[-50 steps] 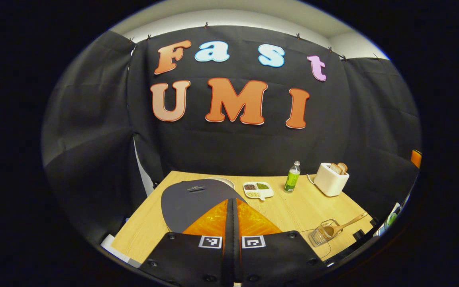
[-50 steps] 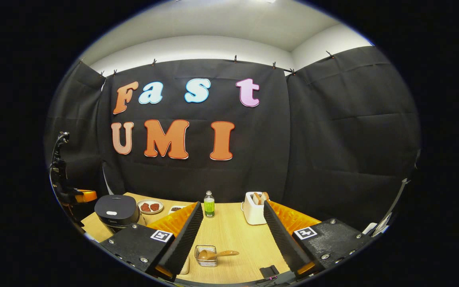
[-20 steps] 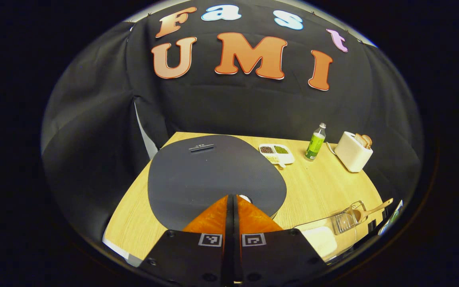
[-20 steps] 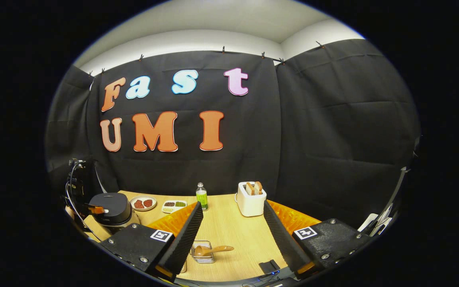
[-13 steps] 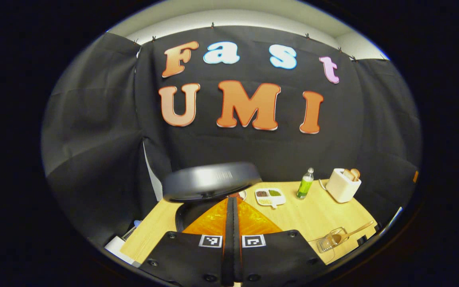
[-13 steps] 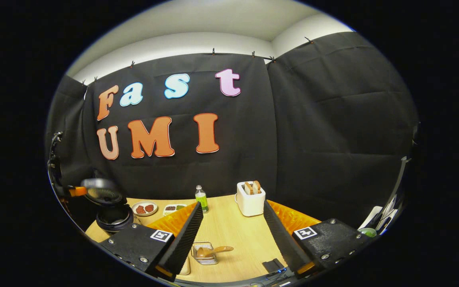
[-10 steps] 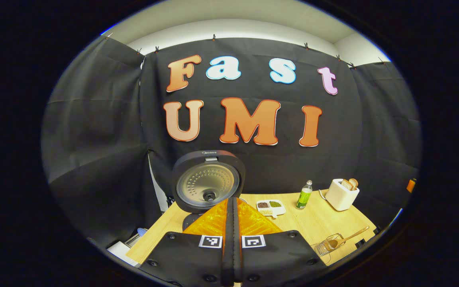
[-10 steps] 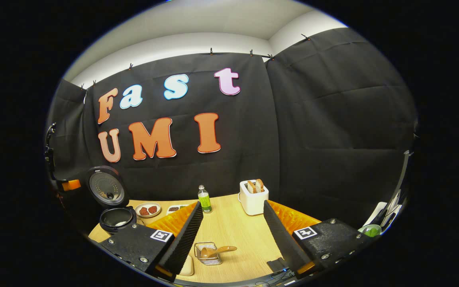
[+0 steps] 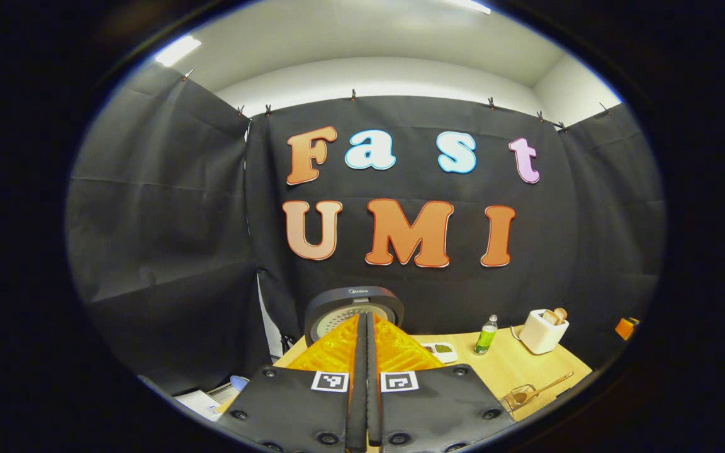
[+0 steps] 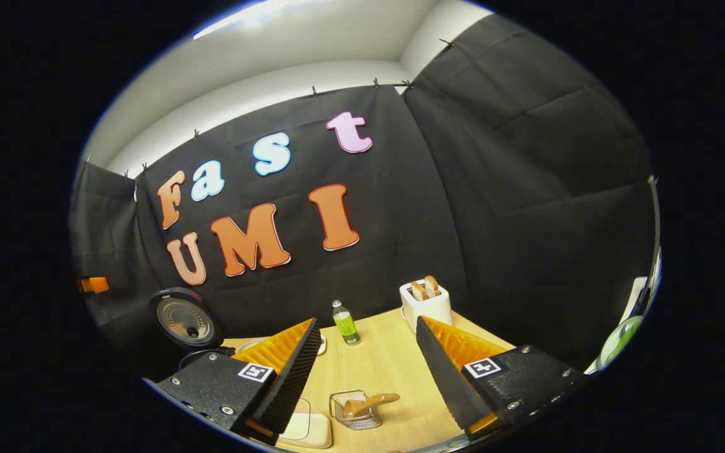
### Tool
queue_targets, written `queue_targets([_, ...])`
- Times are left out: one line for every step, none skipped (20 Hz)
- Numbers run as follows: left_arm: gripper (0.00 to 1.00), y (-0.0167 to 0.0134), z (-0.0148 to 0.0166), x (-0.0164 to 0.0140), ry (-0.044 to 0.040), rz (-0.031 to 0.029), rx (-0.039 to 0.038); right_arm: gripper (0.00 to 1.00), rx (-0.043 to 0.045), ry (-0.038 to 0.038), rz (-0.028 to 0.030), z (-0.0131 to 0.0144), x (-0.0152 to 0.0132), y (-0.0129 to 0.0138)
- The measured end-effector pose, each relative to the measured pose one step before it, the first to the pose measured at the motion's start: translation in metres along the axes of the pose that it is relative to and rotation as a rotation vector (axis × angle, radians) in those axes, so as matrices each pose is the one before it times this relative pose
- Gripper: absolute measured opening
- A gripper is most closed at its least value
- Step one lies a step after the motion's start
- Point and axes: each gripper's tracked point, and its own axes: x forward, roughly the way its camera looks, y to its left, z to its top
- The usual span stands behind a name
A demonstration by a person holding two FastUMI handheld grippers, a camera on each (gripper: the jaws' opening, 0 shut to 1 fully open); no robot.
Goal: Close the left gripper, press the button to open the rice cooker; take a wooden spoon from the chopstick holder with the right hand, scoop a spoonful of rice and pour it into the rice cooker, then put the wooden spoon back into the chopstick holder.
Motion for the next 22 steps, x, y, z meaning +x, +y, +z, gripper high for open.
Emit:
queue_targets([0.05, 0.00884, 0.00209, -0.00393, -0.00355, 0.02593, 0.01049, 0.94, -0.00489, 0.01005, -0.00252, -0.01103, 0.00404, -0.00344])
queue_targets([0.15, 0.00331, -0.00305, -0.00023, -0.00728, 0.01503, -0.00203, 0.95, -0.01195, 0.01578, 0.00012, -0.01116, 0.00417, -0.00255])
queue_targets([0.24, 0.00032, 0.00680, -0.00905, -0.00332, 0.01116, -0.00851, 0.95, -0.00795, 0.01738, 0.00305, -0.01045, 0.00325, -0.00043])
queue_targets([0.34, 0.00563, 0.00354, -0.00596, -0.00470, 0.02277, -0.00857, 0.94, 0.00316, 0.02145, 0.00399, -0.01182, 0.00354, -0.00149])
queue_targets([0.33, 0.00499, -0.00080, -0.00438, -0.00033, 0.01158, -0.00641, 0.95, 0.01329, 0.02592, 0.00450, -0.01044, 0.00292, -0.00207])
queue_targets([0.40, 0.00319, 0.00096, -0.00380, -0.00217, 0.01181, -0.00350, 0.95, 0.01294, 0.02348, 0.00780, -0.01132, 0.00304, -0.00092])
queue_targets([0.47, 0.00452, 0.00299, -0.00507, -0.00413, 0.01937, 0.00090, 0.95, 0.00645, 0.01733, 0.00163, -0.00981, 0.00375, -0.00210])
queue_targets([0.54, 0.00433, 0.00122, -0.00848, -0.00363, 0.01217, 0.00135, 0.95, 0.00019, 0.01146, -0.00042, -0.00831, 0.00459, -0.00261])
queue_targets([0.61, 0.00408, 0.00250, 0.00037, -0.00501, 0.01526, -0.00044, 0.95, -0.00633, 0.01415, -0.00257, -0.00889, 0.00406, -0.00302])
queue_targets([0.67, 0.00485, 0.00255, -0.00503, -0.00929, 0.01732, -0.00410, 0.95, -0.00877, 0.01817, -0.00298, -0.00969, 0.00480, -0.00254])
queue_targets([0.67, 0.00517, 0.00393, -0.00244, -0.00878, 0.02299, -0.00760, 0.95, -0.00558, 0.02789, 0.00328, -0.01090, 0.00368, -0.00104])
queue_targets([0.70, 0.00547, 0.00262, -0.00302, -0.01016, 0.02300, -0.00381, 0.95, -0.00035, 0.03175, 0.00835, -0.01038, 0.00260, 0.00157])
queue_targets([0.73, 0.00533, 0.00103, -0.00109, -0.00426, 0.01821, -0.00067, 0.95, 0.00282, 0.02890, 0.00931, -0.01079, 0.00164, 0.00090])
queue_targets([0.76, 0.00487, 0.00029, -0.00262, -0.00012, 0.02031, 0.00353, 0.95, 0.00757, 0.01489, 0.00848, -0.00588, 0.00114, 0.00066])
queue_targets([0.78, 0.00410, -0.00032, -0.00159, 0.00128, 0.01807, 0.00035, 0.95, 0.00835, 0.01110, 0.00715, -0.00376, 0.00219, 0.00024])
queue_targets([0.81, 0.00254, -0.00114, -0.00271, 0.00278, 0.01313, -0.00390, 0.94, 0.00791, 0.01521, 0.00600, -0.00530, 0.00342, 0.00071])
queue_targets([0.84, 0.00182, -0.00230, -0.00312, 0.00488, 0.00879, -0.00467, 0.93, 0.00605, 0.02063, 0.00530, -0.00744, 0.00305, 0.00075])
queue_targets([0.86, 0.00176, -0.00355, -0.00237, 0.01264, 0.01130, -0.00065, 0.93, 0.00617, 0.02222, 0.00924, -0.00656, 0.00194, 0.00043])
queue_targets([0.89, 0.00326, -0.00393, -0.00321, 0.00905, 0.01031, 0.00030, 0.92, 0.00976, 0.01109, 0.00965, -0.00436, 0.00201, 0.00092])
queue_targets([0.92, 0.00091, -0.00226, -0.00208, 0.00634, 0.00757, 0.00132, 0.87, 0.01011, 0.01400, 0.00084, -0.00335, 0.00214, -0.00086])
queue_targets([0.95, 0.00203, -0.00052, -0.00187, 0.00297, 0.01030, 0.00380, 0.85, 0.01025, 0.01436, 0.00101, -0.00425, 0.00387, -0.00164])
queue_targets([0.97, 0.00330, -0.00040, -0.00124, 0.00023, 0.01326, 0.00390, 0.81, 0.01237, 0.01478, 0.00129, -0.00348, 0.00298, -0.00055])
